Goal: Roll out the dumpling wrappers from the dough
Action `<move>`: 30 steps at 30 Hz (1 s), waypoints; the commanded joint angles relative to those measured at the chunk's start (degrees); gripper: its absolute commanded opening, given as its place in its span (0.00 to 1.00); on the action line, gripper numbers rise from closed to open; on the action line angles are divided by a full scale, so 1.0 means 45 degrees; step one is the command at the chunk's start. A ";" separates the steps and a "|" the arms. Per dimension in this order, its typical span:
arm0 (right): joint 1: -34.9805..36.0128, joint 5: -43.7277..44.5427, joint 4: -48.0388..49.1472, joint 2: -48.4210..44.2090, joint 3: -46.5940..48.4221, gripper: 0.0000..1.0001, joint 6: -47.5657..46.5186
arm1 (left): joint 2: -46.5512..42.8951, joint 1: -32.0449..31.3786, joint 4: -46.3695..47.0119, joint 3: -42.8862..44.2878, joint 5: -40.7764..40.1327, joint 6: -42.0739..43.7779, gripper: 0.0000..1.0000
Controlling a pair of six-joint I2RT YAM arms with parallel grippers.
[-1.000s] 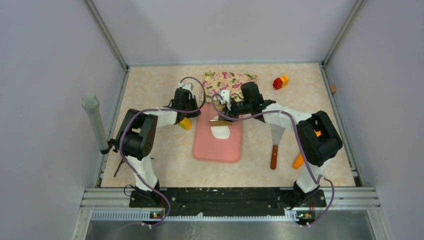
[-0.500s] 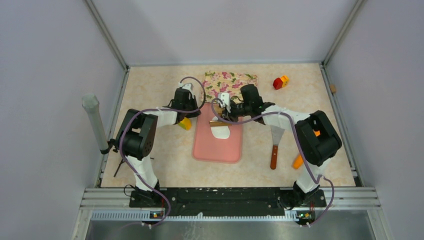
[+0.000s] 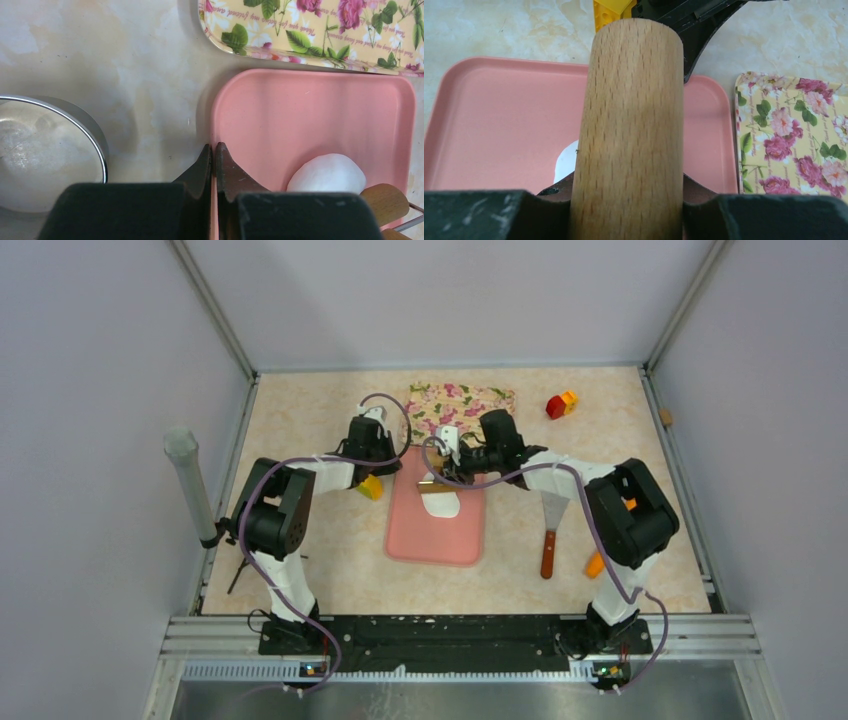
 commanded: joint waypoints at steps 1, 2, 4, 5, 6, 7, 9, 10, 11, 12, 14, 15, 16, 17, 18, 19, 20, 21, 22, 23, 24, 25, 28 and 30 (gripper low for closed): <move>-0.0126 0.1387 -0.0773 0.1014 -0.0517 0.00 -0.0231 | 0.0235 0.0136 -0.1224 -0.0535 -0.0398 0.0398 0.00; -0.0109 0.1403 -0.0771 0.0976 -0.0585 0.00 -0.0217 | 0.0235 0.0138 -0.1223 -0.0535 -0.0394 0.0398 0.00; -0.0105 0.1412 -0.0701 0.0889 -0.0683 0.00 -0.0040 | 0.0241 0.0133 -0.1223 -0.0535 -0.0384 0.0398 0.00; -0.0106 0.1362 -0.0745 0.0855 -0.0694 0.00 0.0043 | 0.0240 0.0133 -0.1223 -0.0535 -0.0380 0.0398 0.00; -0.0104 0.1314 -0.0824 0.0844 -0.0685 0.00 0.0110 | 0.0239 0.0133 -0.1223 -0.0526 -0.0380 0.0398 0.00; -0.0106 0.1276 -0.0902 0.0842 -0.0689 0.00 0.0202 | 0.0240 0.0142 -0.1223 -0.0534 -0.0367 0.0398 0.00; -0.0106 0.1151 -0.1066 0.0842 -0.0701 0.00 0.0391 | 0.0238 0.0135 -0.1223 -0.0535 -0.0379 0.0398 0.00; -0.0106 0.1092 -0.1086 0.0842 -0.0759 0.00 0.0445 | 0.0228 0.0133 -0.1223 -0.0535 -0.0380 0.0398 0.00; -0.0106 0.1046 -0.1074 0.0842 -0.0803 0.00 0.0544 | 0.0238 0.0142 -0.1223 -0.0535 -0.0375 0.0398 0.00; -0.0106 0.0996 -0.1090 0.0842 -0.0848 0.00 0.0610 | 0.0245 0.0134 -0.1223 -0.0548 -0.0379 0.0398 0.00; -0.0103 0.0918 -0.1095 0.0837 -0.0908 0.00 0.0779 | 0.0246 0.0135 -0.1223 -0.0548 -0.0369 0.0398 0.00; -0.0104 0.0887 -0.1130 0.0837 -0.0924 0.00 0.0842 | 0.0236 0.0143 -0.1223 -0.0547 -0.0378 0.0398 0.00; -0.0106 0.0859 -0.1182 0.0842 -0.0899 0.00 0.0892 | 0.0240 0.0138 -0.1223 -0.0549 -0.0379 0.0398 0.00; -0.0097 0.0819 -0.1218 0.0837 -0.0906 0.00 0.0942 | 0.0233 0.0133 -0.1223 -0.0552 -0.0375 0.0398 0.00; -0.0105 0.0772 -0.1242 0.0842 -0.0917 0.00 0.1016 | 0.0244 0.0133 -0.1223 -0.0554 -0.0374 0.0398 0.00; -0.0106 0.0737 -0.1233 0.0842 -0.0955 0.00 0.1092 | 0.0245 0.0133 -0.1223 -0.0555 -0.0369 0.0398 0.00; -0.0106 0.0694 -0.1227 0.0852 -0.0979 0.00 0.1155 | 0.0241 0.0135 -0.1223 -0.0555 -0.0374 0.0398 0.00; -0.0101 0.0659 -0.1202 0.0870 -0.1028 0.00 0.1238 | 0.0243 0.0133 -0.1208 -0.0555 -0.0379 0.0398 0.00; -0.0101 0.0627 -0.1135 0.0895 -0.1080 0.00 0.1337 | 0.0245 0.0135 -0.1204 -0.0555 -0.0379 0.0403 0.00; -0.0106 0.0612 -0.1085 0.0927 -0.1126 0.00 0.1439 | 0.0243 0.0138 -0.1203 -0.0545 -0.0380 0.0398 0.00; -0.0106 0.0603 -0.1045 0.0980 -0.1159 0.00 0.1547 | 0.0243 0.0143 -0.1203 -0.0554 -0.0370 0.0398 0.00; -0.0106 0.0575 -0.1033 0.1011 -0.1192 0.00 0.1612 | 0.0228 0.0148 -0.1203 -0.0552 -0.0378 0.0398 0.00; -0.0106 0.0482 -0.1002 0.1090 -0.1260 0.00 0.1869 | 0.0224 0.0139 -0.1198 -0.0557 -0.0367 0.0405 0.00; -0.0106 0.0358 -0.1080 0.1115 -0.1295 0.00 0.1943 | 0.0223 0.0159 -0.1198 -0.0554 -0.0377 0.0398 0.00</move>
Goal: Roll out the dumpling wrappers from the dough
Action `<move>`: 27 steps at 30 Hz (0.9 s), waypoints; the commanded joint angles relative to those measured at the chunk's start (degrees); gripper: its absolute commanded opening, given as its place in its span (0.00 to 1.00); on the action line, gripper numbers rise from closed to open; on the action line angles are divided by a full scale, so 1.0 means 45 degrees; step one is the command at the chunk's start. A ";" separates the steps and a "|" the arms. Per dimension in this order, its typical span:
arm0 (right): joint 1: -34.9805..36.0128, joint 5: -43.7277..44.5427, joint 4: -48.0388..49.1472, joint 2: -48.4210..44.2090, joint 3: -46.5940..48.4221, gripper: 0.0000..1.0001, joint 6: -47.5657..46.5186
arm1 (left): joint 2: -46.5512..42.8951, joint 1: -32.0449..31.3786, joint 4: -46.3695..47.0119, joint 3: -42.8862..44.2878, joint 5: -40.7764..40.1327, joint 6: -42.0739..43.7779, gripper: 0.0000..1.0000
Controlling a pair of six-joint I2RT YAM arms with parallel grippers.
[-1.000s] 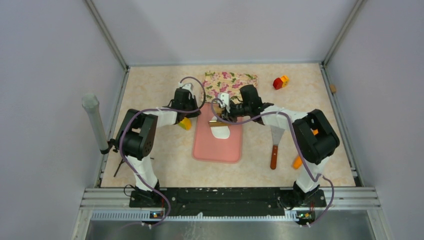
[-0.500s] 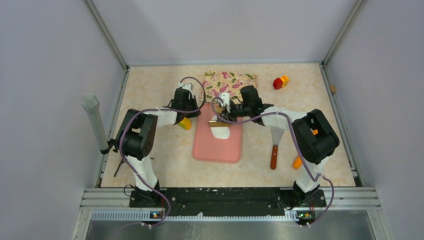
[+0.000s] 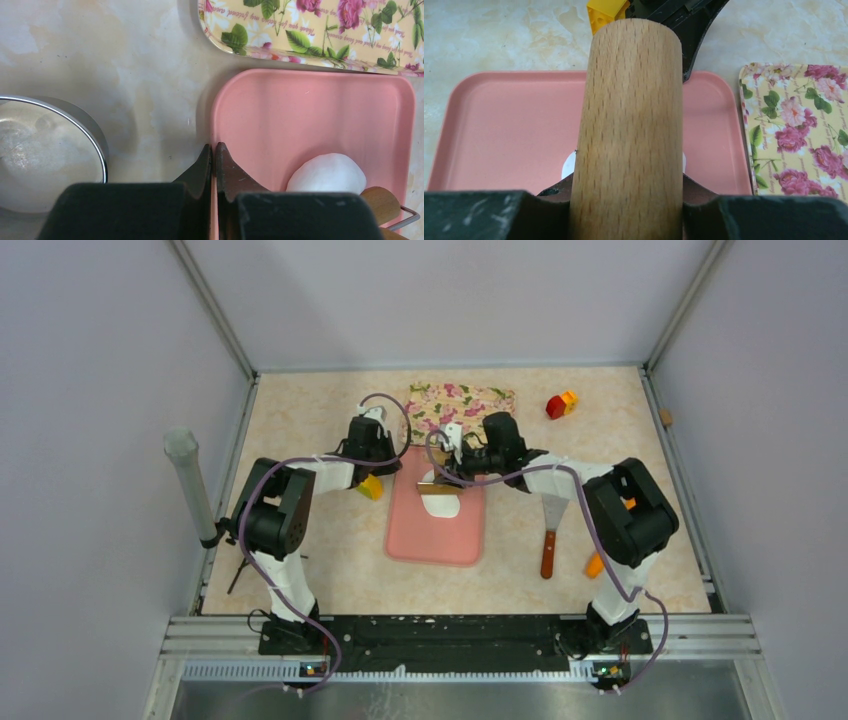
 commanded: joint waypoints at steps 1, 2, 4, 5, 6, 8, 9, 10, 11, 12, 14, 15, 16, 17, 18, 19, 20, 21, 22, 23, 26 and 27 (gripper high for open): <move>-0.0033 0.0397 -0.2184 0.1023 -0.0821 0.00 0.0512 | 0.0226 0.0133 -0.1227 -0.0555 -0.0423 0.0393 0.00; -0.0034 0.0314 -0.2229 0.1014 -0.0839 0.00 0.0517 | 0.0243 0.0129 -0.1225 -0.0559 -0.0418 0.0393 0.00; -0.0021 0.0157 -0.2298 0.0987 -0.0896 0.00 0.0537 | 0.0243 0.0126 -0.1217 -0.0543 -0.0423 0.0393 0.00; -0.0032 0.0103 -0.2299 0.0970 -0.0934 0.00 0.0567 | 0.0243 0.0126 -0.1209 -0.0550 -0.0423 0.0393 0.00; -0.0032 0.0035 -0.2300 0.0965 -0.0975 0.00 0.0586 | 0.0240 0.0123 -0.1216 -0.0546 -0.0423 0.0393 0.00; -0.0020 -0.0100 -0.2300 0.0962 -0.1037 0.00 0.0636 | 0.0244 0.0138 -0.1224 -0.0544 -0.0412 0.0393 0.00; -0.0029 -0.0161 -0.2305 0.0945 -0.1085 0.00 0.0669 | 0.0236 0.0139 -0.1217 -0.0545 -0.0417 0.0393 0.00; -0.0033 -0.0198 -0.2300 0.0953 -0.1121 0.00 0.0693 | 0.0244 0.0130 -0.1219 -0.0535 -0.0418 0.0393 0.00; -0.0031 -0.0229 -0.2300 0.0946 -0.1142 0.00 0.0725 | 0.0238 0.0133 -0.1224 -0.0539 -0.0410 0.0393 0.00; -0.0028 -0.0240 -0.2300 0.0955 -0.1165 0.00 0.0761 | 0.0240 0.0127 -0.1227 -0.0562 -0.0422 0.0393 0.00; -0.0025 -0.0268 -0.2300 0.0962 -0.1176 0.00 0.0785 | 0.0242 0.0123 -0.1227 -0.0555 -0.0423 0.0393 0.00; -0.0032 -0.0282 -0.2300 0.0947 -0.1171 0.00 0.0781 | 0.0221 0.0133 -0.1213 -0.0563 -0.0421 0.0393 0.00; -0.0033 -0.0310 -0.2300 0.0946 -0.1158 0.00 0.0788 | 0.0235 0.0129 -0.1209 -0.0565 -0.0423 0.0393 0.00; -0.0031 -0.0350 -0.2544 0.0945 -0.1140 0.00 0.0781 | 0.0230 0.0126 -0.1208 -0.0565 -0.0433 0.0393 0.00; -0.0016 -0.0373 -0.2670 0.0945 -0.1142 0.00 0.0778 | 0.0242 0.0128 -0.1208 -0.0565 -0.0440 0.0393 0.00; 0.0000 -0.0400 -0.2729 0.0928 -0.1138 0.00 0.0777 | 0.0228 0.0128 -0.1208 -0.0562 -0.0433 0.0395 0.00; 0.0024 -0.0428 -0.2788 0.0926 -0.1147 0.00 0.0768 | 0.0221 0.0124 -0.1208 -0.0564 -0.0442 0.0393 0.00; 0.0049 -0.0465 -0.2847 0.0906 -0.1148 0.00 0.0749 | 0.0230 0.0123 -0.1208 -0.0565 -0.0443 0.0393 0.00; 0.0090 -0.0499 -0.2925 0.0889 -0.1160 0.00 0.0708 | 0.0239 0.0125 -0.1208 -0.0565 -0.0443 0.0393 0.00; 0.0126 -0.0528 -0.2983 0.0877 -0.1184 0.00 0.0686 | 0.0233 0.0133 -0.1208 -0.0562 -0.0443 0.0393 0.00; 0.0238 -0.0585 -0.3140 0.0857 -0.1211 0.00 0.0638 | 0.0243 0.0123 -0.1208 -0.0565 -0.0442 0.0393 0.00; 0.0257 -0.0605 -0.3198 0.0849 -0.1222 0.00 0.0625 | 0.0240 0.0133 -0.1208 -0.0565 -0.0440 0.0393 0.00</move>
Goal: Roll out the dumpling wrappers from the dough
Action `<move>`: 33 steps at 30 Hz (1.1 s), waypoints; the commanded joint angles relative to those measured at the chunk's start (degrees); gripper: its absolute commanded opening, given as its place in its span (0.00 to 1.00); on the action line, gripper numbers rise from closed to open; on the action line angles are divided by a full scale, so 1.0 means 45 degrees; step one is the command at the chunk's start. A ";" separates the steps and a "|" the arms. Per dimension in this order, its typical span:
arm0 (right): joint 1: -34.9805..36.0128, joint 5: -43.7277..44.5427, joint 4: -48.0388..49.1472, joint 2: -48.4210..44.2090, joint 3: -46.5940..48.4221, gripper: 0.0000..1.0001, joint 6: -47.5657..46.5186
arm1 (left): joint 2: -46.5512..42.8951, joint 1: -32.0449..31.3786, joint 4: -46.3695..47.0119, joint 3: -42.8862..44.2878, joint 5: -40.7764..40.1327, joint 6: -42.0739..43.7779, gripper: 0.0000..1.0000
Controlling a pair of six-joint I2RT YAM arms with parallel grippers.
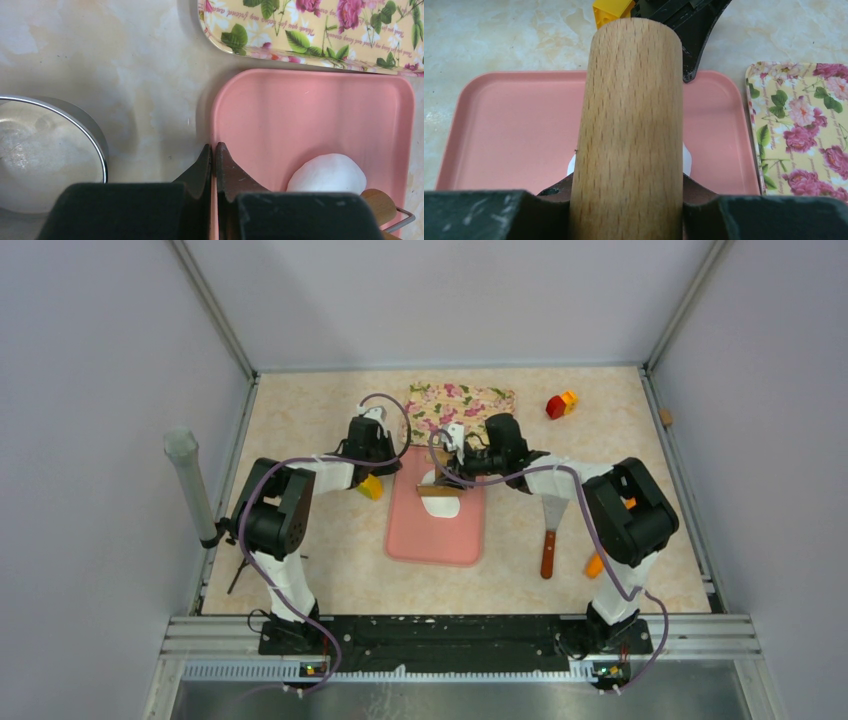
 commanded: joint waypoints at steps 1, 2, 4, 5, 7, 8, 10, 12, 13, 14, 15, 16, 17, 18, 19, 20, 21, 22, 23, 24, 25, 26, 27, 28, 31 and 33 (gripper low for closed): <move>0.0354 -0.0134 -0.3611 0.0780 -0.0968 0.00 0.0211 | 0.0245 0.0109 -0.1271 -0.0526 -0.0467 0.0393 0.00; 0.0383 -0.0122 -0.3666 0.0761 -0.0946 0.00 0.0197 | 0.0236 0.0108 -0.1271 -0.0526 -0.0467 0.0393 0.00; 0.0436 -0.0110 -0.3748 0.0717 -0.0961 0.00 0.0172 | 0.0243 0.0120 -0.1286 -0.0526 -0.0467 0.0393 0.00; 0.0462 -0.0106 -0.3771 0.0697 -0.0962 0.00 0.0165 | 0.0245 0.0110 -0.1278 -0.0526 -0.0467 0.0393 0.00; 0.0507 -0.0119 -0.3869 0.0659 -0.0975 0.00 0.0146 | 0.0238 0.0108 -0.1271 -0.0519 -0.0460 0.0392 0.00; 0.0529 -0.0138 -0.3908 0.0653 -0.0979 0.00 0.0128 | 0.0245 0.0113 -0.1271 -0.0525 -0.0466 0.0393 0.00; 0.0590 -0.0139 -0.4026 0.0619 -0.0977 0.00 0.0090 | 0.0246 0.0109 -0.1272 -0.0526 -0.0467 0.0392 0.00; 0.0626 -0.0153 -0.4105 0.0609 -0.0963 0.00 0.0070 | 0.0244 0.0112 -0.1271 -0.0526 -0.0467 0.0393 0.00; 0.0639 -0.0153 -0.4160 0.0562 -0.0948 0.00 0.0057 | 0.0233 0.0111 -0.1271 -0.0526 -0.0467 0.0388 0.00; 0.0658 -0.0173 -0.4194 0.0541 -0.0958 0.00 0.0046 | 0.0232 0.0109 -0.1271 -0.0511 -0.0467 0.0392 0.00; 0.0668 -0.0178 -0.4257 0.0521 -0.0918 0.00 0.0037 | 0.0244 0.0113 -0.1271 -0.0524 -0.0467 0.0393 0.00; 0.0686 -0.0195 -0.4357 0.0490 -0.0898 0.00 0.0019 | 0.0245 0.0114 -0.1271 -0.0521 -0.0467 0.0393 0.00; 0.0701 -0.0198 -0.4448 0.0471 -0.0859 0.00 0.0000 | 0.0231 0.0109 -0.1281 -0.0525 -0.0472 0.0393 0.00; 0.0724 -0.0183 -0.4567 0.0449 -0.0837 0.00 -0.0037 | 0.0229 0.0108 -0.1273 -0.0521 -0.0468 0.0393 0.00; 0.0737 -0.0179 -0.4638 0.0425 -0.0810 0.00 -0.0088 | 0.0226 0.0113 -0.1271 -0.0525 -0.0482 0.0393 0.00; 0.0746 -0.0147 -0.4710 0.0380 -0.0768 0.00 -0.0099 | 0.0231 0.0109 -0.1271 -0.0523 -0.0474 0.0393 0.00; 0.0747 -0.0118 -0.4748 0.0338 -0.0743 0.00 -0.0140 | 0.0244 0.0118 -0.1271 -0.0526 -0.0475 0.0393 0.00; 0.0747 -0.0110 -0.4753 0.0259 -0.0742 0.00 -0.0131 | 0.0231 0.0109 -0.1271 -0.0526 -0.0485 0.0393 0.00; 0.0747 -0.0101 -0.4773 0.0186 -0.0697 0.00 -0.0156 | 0.0217 0.0118 -0.1271 -0.0526 -0.0479 0.0393 0.00; 0.0747 -0.0108 -0.4812 0.0126 -0.0658 0.00 -0.0159 | 0.0230 0.0119 -0.1271 -0.0523 -0.0486 0.0393 0.00; 0.0747 -0.0118 -0.4842 0.0094 -0.0628 0.00 -0.0164 | 0.0227 0.0115 -0.1271 -0.0526 -0.0487 0.0393 0.00; 0.0747 -0.0137 -0.4941 0.0070 -0.0582 0.00 -0.0160 | 0.0219 0.0124 -0.1271 -0.0516 -0.0477 0.0393 0.00; 0.0747 -0.0156 -0.5007 0.0067 -0.0559 0.00 -0.0159 | 0.0220 0.0113 -0.1271 -0.0525 -0.0485 0.0393 0.00; 0.0747 -0.0176 -0.5054 0.0067 -0.0541 0.00 -0.0174 | 0.0211 0.0111 -0.1276 -0.0526 -0.0486 0.0393 0.00; 0.0777 -0.0195 -0.5140 0.0023 -0.0551 0.00 -0.0214 | 0.0211 0.0119 -0.1271 -0.0523 -0.0489 0.0393 0.00; 0.0786 -0.0234 -0.5151 -0.0026 -0.0582 0.00 -0.0225 | 0.0226 0.0118 -0.1271 -0.0523 -0.0487 0.0393 0.00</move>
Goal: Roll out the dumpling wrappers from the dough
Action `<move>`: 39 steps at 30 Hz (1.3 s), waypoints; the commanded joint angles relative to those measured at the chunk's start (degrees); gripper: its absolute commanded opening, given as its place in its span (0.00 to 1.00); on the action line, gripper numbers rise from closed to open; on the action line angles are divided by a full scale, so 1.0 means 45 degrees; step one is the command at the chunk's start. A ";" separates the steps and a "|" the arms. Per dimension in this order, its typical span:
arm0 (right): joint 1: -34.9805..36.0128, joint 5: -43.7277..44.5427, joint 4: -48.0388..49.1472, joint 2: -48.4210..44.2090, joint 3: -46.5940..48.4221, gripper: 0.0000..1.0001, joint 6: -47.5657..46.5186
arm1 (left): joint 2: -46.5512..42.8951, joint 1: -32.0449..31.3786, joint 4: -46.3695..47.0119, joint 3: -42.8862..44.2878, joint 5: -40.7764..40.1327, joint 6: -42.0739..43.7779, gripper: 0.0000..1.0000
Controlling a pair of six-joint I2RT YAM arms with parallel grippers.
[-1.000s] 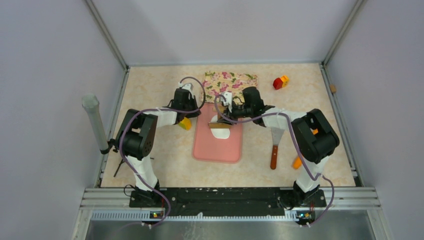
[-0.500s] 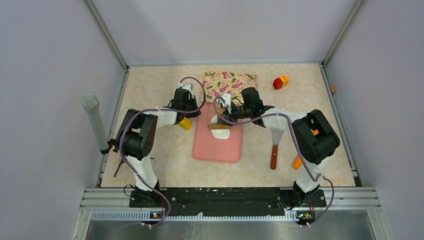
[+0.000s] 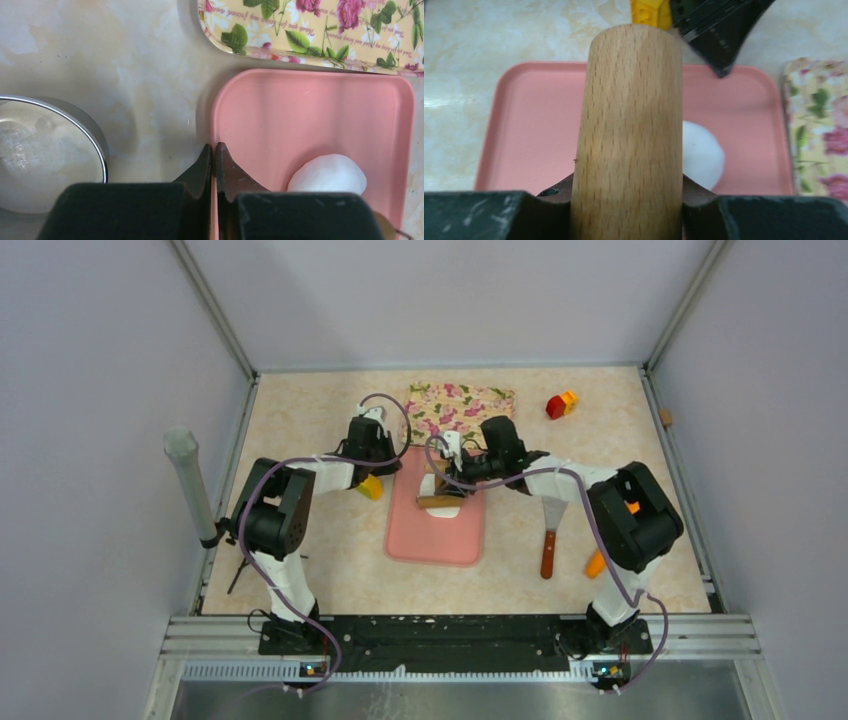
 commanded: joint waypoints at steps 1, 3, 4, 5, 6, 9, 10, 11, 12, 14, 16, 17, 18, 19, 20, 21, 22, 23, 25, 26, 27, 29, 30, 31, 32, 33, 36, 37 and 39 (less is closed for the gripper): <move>0.0468 -0.0273 -0.3640 0.0392 -0.0665 0.00 0.0425 | 0.0226 0.0110 -0.1276 -0.0521 -0.0487 0.0393 0.00; 0.0499 -0.0312 -0.3668 0.0331 -0.0659 0.00 0.0444 | 0.0230 0.0108 -0.1276 -0.0515 -0.0484 0.0393 0.00; 0.0518 -0.0340 -0.3669 0.0293 -0.0621 0.00 0.0453 | 0.0227 0.0108 -0.1276 -0.0515 -0.0486 0.0393 0.00; 0.0528 -0.0380 -0.3677 0.0239 -0.0575 0.00 0.0461 | 0.0226 0.0113 -0.1276 -0.0524 -0.0496 0.0393 0.00; 0.0529 -0.0439 -0.3685 0.0172 -0.0517 0.00 0.0508 | 0.0226 0.0111 -0.1276 -0.0526 -0.0500 0.0393 0.00; 0.0529 -0.0740 -0.3719 -0.0240 0.0049 0.00 0.0964 | 0.0215 0.0117 -0.1257 -0.0516 -0.0494 0.0393 0.00; 0.0520 -0.0862 -0.3644 -0.0499 0.0317 0.00 0.1152 | 0.0225 0.0109 -0.1257 -0.0515 -0.0505 0.0393 0.00; 0.0496 -0.0927 -0.3420 -0.0797 0.0519 0.00 0.1393 | 0.0238 0.0113 -0.1257 -0.0524 -0.0506 0.0383 0.00; 0.0464 -0.0937 -0.3060 -0.1071 0.0735 0.00 0.1653 | 0.0245 0.0109 -0.1257 -0.0526 -0.0504 0.0392 0.00; 0.0372 -0.0698 -0.2085 -0.1544 0.1023 0.00 0.2160 | 0.0234 0.0114 -0.1257 -0.0525 -0.0501 0.0393 0.00; 0.0256 -0.0166 -0.1312 -0.1809 0.1259 0.00 0.2525 | 0.0241 0.0111 -0.1257 -0.0525 -0.0506 0.0393 0.00; 0.0212 0.0157 -0.0804 -0.1811 0.1325 0.00 0.2598 | 0.0243 0.0109 -0.1257 -0.0526 -0.0506 0.0393 0.00; 0.0158 0.0456 -0.0452 -0.1769 0.1348 0.00 0.2665 | 0.0235 0.0111 -0.1257 -0.0521 -0.0494 0.0393 0.00; 0.0109 0.0793 -0.0137 -0.1686 0.1327 0.00 0.2732 | 0.0242 0.0123 -0.1257 -0.0525 -0.0505 0.0393 0.00; 0.0059 0.1210 0.0170 -0.1536 0.1300 0.00 0.2824 | 0.0240 0.0110 -0.1242 -0.0526 -0.0506 0.0403 0.00; 0.0029 0.1456 0.0412 -0.1337 0.1260 0.00 0.2908 | 0.0245 0.0111 -0.1238 -0.0516 -0.0501 0.0406 0.00; 0.0005 0.1651 0.0603 -0.1148 0.1233 0.00 0.2941 | 0.0243 0.0110 -0.1237 -0.0525 -0.0515 0.0409 0.00; -0.0015 0.1849 0.0781 -0.0956 0.1183 0.00 0.2942 | 0.0245 0.0118 -0.1237 -0.0511 -0.0507 0.0409 0.00; -0.0017 0.2104 0.1042 -0.0519 0.1078 0.00 0.2934 | 0.0235 0.0109 -0.1237 -0.0526 -0.0506 0.0412 0.00; -0.0008 0.2166 0.1065 -0.0299 0.1034 0.00 0.2868 | 0.0245 0.0108 -0.1237 -0.0526 -0.0506 0.0412 0.00; -0.0016 0.2265 0.1092 -0.0086 0.0985 0.00 0.2814 | 0.0219 0.0108 -0.1227 -0.0538 -0.0496 0.0412 0.00; -0.0017 0.2474 0.1102 0.0293 0.0837 0.00 0.2704 | 0.0223 0.0111 -0.1218 -0.0545 -0.0487 0.0412 0.00; -0.0013 0.2510 0.0992 0.0449 0.0804 0.00 0.2632 | 0.0209 0.0113 -0.1208 -0.0545 -0.0487 0.0412 0.00; -0.0017 0.2483 0.0832 0.0557 0.0753 0.00 0.2555 | 0.0207 0.0114 -0.1199 -0.0545 -0.0477 0.0412 0.00; -0.0008 0.2382 0.0614 0.0629 0.0706 0.00 0.2469 | 0.0209 0.0116 -0.1198 -0.0545 -0.0468 0.0412 0.00; -0.0016 0.2289 0.0440 0.0638 0.0602 0.00 0.2444 | 0.0197 0.0112 -0.1198 -0.0543 -0.0467 0.0412 0.00; 0.0029 0.1739 -0.0163 0.0441 0.0180 0.00 0.2436 | 0.0202 0.0114 -0.1179 -0.0555 -0.0447 0.0412 0.00; 0.0096 0.1647 -0.0406 0.0378 0.0082 0.00 0.2386 | 0.0206 0.0126 -0.1179 -0.0564 -0.0445 0.0412 0.00; 0.0267 0.1581 -0.0964 0.0257 -0.0049 0.00 0.2140 | 0.0216 0.0110 -0.1160 -0.0564 -0.0446 0.0412 0.00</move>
